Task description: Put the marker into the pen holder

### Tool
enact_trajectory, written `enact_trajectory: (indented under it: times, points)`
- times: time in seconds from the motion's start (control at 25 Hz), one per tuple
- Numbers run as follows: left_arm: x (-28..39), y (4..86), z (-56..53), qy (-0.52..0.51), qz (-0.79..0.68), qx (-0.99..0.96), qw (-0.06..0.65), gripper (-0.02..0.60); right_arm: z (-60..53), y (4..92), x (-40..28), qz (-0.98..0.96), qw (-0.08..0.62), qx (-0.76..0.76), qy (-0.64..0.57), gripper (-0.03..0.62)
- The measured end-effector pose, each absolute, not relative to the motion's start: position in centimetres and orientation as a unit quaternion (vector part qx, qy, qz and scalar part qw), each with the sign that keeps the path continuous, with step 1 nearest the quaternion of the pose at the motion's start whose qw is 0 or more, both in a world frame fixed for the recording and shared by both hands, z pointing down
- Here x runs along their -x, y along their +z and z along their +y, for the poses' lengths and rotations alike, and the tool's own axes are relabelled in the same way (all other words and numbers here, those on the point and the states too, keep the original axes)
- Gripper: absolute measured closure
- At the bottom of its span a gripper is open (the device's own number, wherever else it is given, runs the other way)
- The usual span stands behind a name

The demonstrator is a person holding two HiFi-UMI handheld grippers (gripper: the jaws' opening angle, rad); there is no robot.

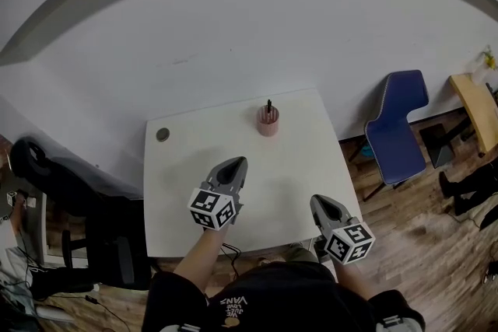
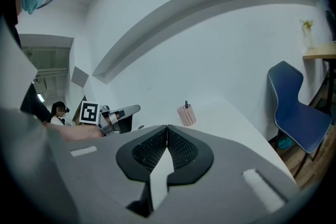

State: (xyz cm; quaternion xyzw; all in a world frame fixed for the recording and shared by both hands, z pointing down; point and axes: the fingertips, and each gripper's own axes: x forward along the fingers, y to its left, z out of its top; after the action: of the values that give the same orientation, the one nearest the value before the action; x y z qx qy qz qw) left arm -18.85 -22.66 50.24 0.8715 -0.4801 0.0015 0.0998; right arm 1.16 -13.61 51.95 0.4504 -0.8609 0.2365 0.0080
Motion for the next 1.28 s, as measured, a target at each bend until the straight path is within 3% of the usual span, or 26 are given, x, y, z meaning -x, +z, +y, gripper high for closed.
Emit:
enact_trajectory:
  times: [1.28]
  points:
    - [23.1,51.6,-6.5,-0.037,-0.529,-0.838,0.129,0.528,-7.9,52.0,3.2,-0.879,0.019,-0.423,0.22,0.594]
